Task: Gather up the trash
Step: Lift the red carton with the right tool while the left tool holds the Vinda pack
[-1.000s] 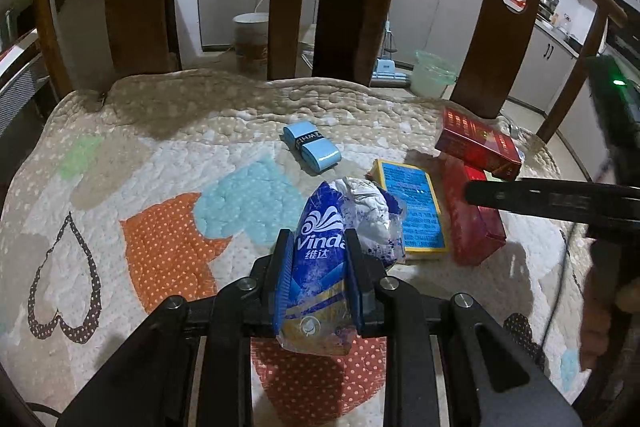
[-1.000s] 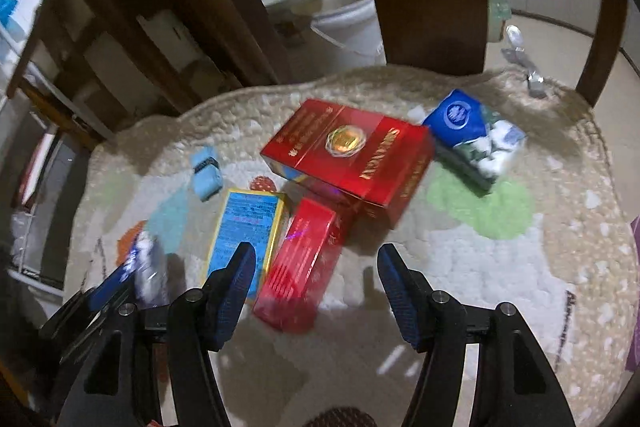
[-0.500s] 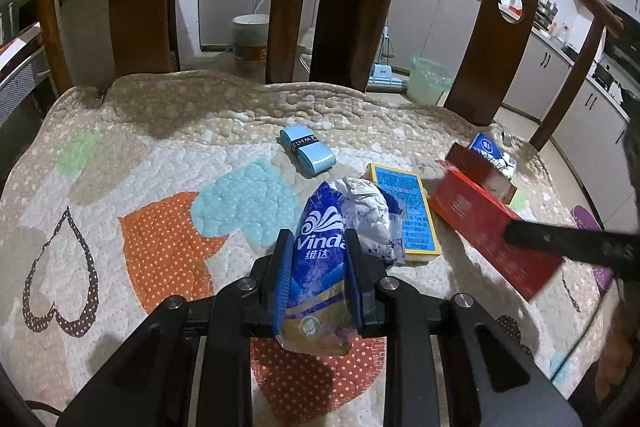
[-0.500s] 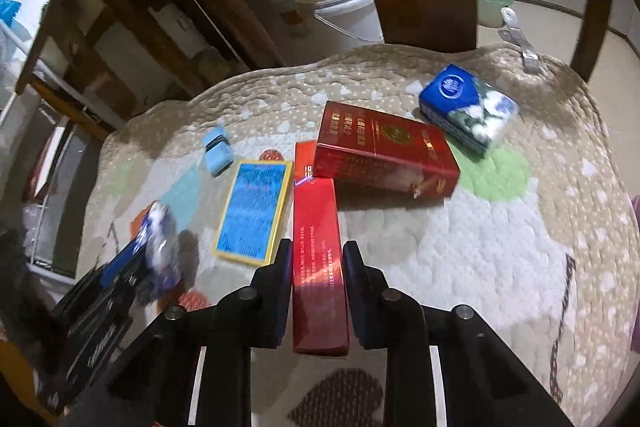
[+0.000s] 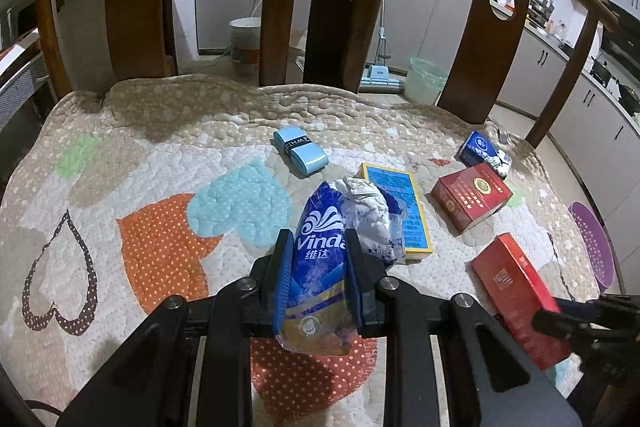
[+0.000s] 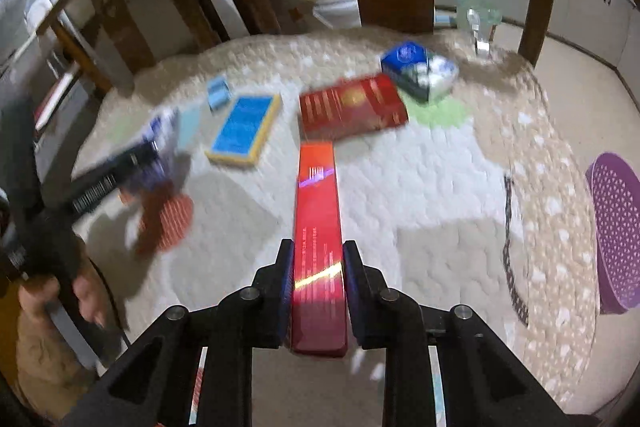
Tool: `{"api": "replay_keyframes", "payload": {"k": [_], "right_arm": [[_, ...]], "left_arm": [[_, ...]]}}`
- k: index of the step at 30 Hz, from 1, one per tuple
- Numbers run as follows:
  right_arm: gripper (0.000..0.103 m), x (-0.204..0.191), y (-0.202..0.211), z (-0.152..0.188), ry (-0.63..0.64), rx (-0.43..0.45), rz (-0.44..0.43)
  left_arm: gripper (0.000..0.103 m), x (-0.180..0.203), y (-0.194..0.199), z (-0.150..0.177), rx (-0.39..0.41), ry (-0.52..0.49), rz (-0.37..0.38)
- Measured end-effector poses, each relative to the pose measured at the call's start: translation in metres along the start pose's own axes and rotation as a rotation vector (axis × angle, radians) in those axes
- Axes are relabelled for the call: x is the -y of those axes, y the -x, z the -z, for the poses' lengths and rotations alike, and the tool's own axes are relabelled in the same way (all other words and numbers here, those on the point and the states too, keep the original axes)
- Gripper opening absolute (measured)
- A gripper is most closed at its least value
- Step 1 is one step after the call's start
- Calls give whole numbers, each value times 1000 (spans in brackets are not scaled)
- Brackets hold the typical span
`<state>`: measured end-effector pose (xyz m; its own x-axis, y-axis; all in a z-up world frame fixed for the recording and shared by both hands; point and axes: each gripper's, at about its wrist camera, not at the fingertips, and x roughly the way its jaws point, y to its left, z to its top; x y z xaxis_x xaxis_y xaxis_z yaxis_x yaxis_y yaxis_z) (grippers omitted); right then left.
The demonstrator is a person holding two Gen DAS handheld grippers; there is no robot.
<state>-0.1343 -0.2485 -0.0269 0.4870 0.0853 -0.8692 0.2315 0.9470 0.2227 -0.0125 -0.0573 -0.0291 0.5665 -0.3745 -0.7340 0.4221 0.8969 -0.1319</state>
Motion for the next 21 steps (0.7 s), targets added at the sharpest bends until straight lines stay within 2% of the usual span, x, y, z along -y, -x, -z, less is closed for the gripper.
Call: {"api": "replay_keyframes", "payload": {"k": [5,10,11,21], "right_arm": [[32,-6,-16,-7,37,-12,29],[32,-11,-28,-18,35,-20,31],[29,-13,-27,-18,38,-14,29],[28,-27,4,-8,43,54,1]], "left_arm": [[24,2,-1,1,-6,-11,-4],[24,0,-3,1,-12,-5,-7],[24,0,-3,1,-14,-2,-8],[24,1,-1,1,-8,-6,-14]]}}
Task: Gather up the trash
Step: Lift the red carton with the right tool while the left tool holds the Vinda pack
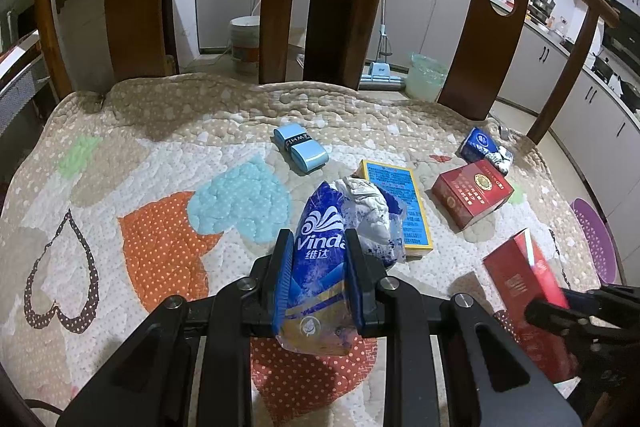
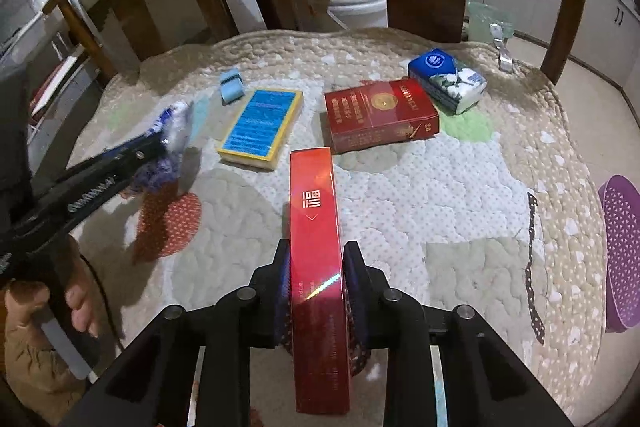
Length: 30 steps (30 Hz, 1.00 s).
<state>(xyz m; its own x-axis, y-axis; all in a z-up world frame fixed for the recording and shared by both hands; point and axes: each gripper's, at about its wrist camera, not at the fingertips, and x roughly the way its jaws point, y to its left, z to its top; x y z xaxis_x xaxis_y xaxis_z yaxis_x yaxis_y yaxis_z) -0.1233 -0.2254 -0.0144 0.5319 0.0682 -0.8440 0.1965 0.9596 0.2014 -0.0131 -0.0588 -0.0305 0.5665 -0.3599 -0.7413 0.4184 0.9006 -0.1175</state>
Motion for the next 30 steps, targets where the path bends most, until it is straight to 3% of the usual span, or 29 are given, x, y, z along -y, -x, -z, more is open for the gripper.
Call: {"api": "replay_keyframes", "payload": {"k": [8,30], "right_arm": [[28,6,19,-1,-36,52,-2],[28,10,28,1,-53,89,8]], "left_arm": [[24,1,2,0,0,-1,-5],[24,3,2,0,-6,-5,-8]]}}
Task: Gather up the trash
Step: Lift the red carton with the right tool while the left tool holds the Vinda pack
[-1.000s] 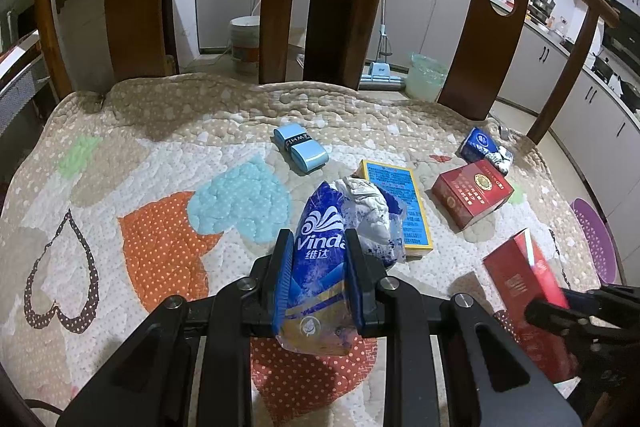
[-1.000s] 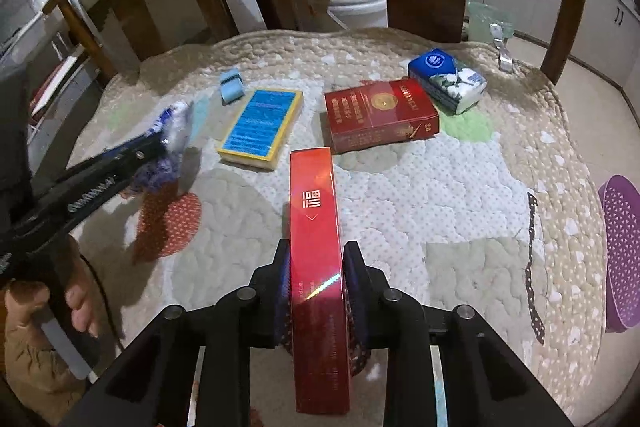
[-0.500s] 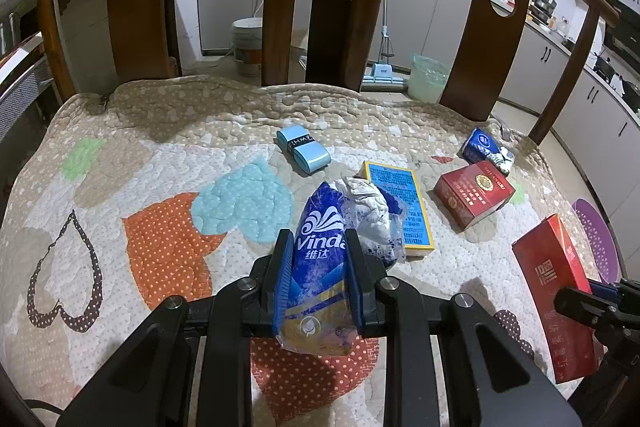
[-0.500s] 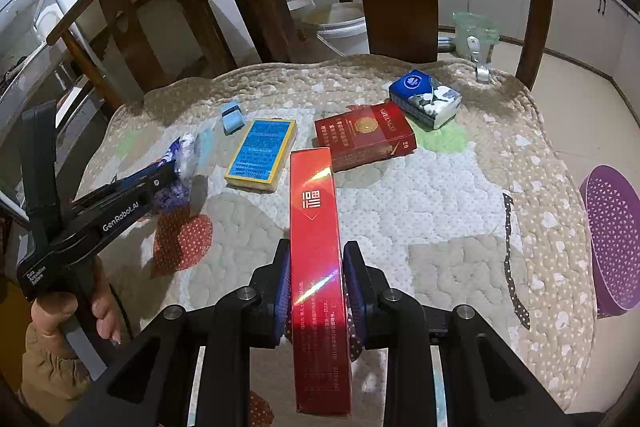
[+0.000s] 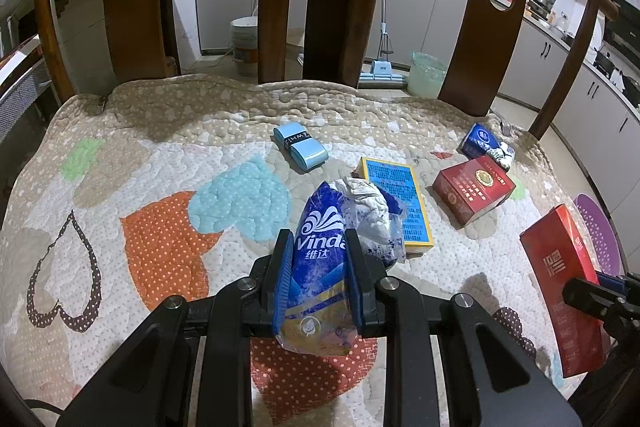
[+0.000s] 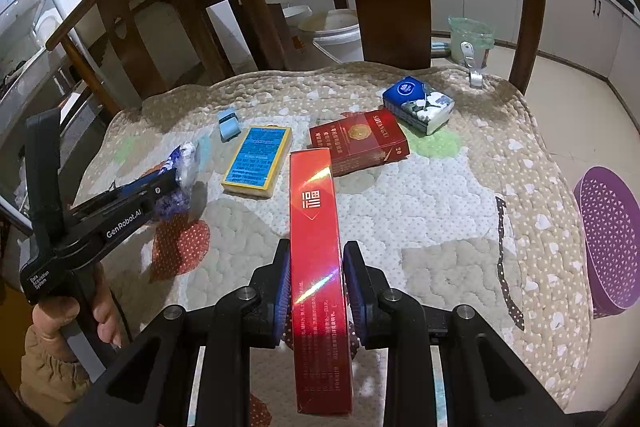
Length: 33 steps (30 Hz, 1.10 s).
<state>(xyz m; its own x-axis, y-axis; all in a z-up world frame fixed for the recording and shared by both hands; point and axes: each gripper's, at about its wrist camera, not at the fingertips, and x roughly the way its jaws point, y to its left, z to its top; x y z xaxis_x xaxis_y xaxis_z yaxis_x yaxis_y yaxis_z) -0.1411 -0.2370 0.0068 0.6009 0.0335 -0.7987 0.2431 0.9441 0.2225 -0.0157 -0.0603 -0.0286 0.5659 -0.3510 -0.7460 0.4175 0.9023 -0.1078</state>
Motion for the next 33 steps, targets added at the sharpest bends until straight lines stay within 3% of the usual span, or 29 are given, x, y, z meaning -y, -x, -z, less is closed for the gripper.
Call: {"api": "replay_keyframes", "payload": {"k": [33], "right_arm": [[28,17,-2,4,-79,5,-23]], "left_arm": [[24,7,-12,3,-29,-45,-17]]}}
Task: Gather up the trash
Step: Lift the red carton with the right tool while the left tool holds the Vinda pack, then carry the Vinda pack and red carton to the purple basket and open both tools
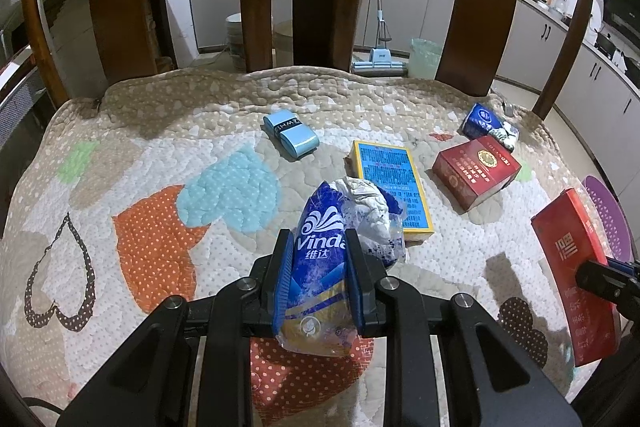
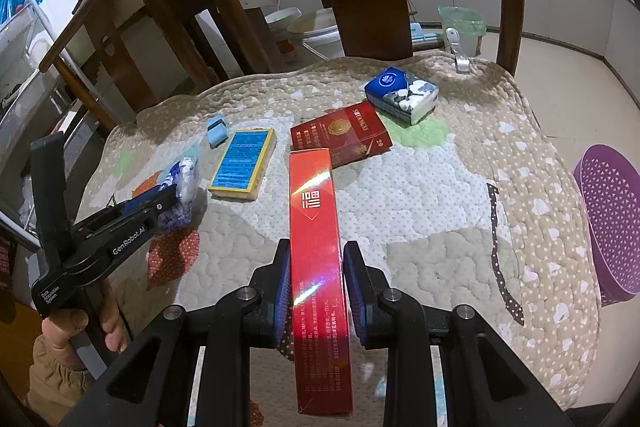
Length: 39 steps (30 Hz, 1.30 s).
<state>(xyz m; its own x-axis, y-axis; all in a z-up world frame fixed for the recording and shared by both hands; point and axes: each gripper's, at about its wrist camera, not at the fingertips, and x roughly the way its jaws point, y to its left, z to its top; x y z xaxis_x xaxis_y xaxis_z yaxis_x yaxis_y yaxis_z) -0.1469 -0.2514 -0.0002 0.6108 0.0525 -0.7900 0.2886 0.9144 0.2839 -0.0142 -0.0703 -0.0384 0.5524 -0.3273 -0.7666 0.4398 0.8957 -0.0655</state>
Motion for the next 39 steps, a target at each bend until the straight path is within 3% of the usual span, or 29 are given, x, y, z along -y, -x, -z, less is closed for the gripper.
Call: {"api": "replay_keyframes", "payload": {"k": [15,24,29,39], "right_arm": [[28,37,8,3,-86,47,-27],[28,95,36,-1,-164,127,-22],[28,136,54,-5,-211,178,-6],[28,210,89,-15,-291,281,14]], "left_arm": [[24,35,-3,13,-4,-112,-54],[24,58,19,11,-8,-115,-11],[24,89,31,1,-5,-169,7],[24,186,47,-17,34,-356,32]]}}
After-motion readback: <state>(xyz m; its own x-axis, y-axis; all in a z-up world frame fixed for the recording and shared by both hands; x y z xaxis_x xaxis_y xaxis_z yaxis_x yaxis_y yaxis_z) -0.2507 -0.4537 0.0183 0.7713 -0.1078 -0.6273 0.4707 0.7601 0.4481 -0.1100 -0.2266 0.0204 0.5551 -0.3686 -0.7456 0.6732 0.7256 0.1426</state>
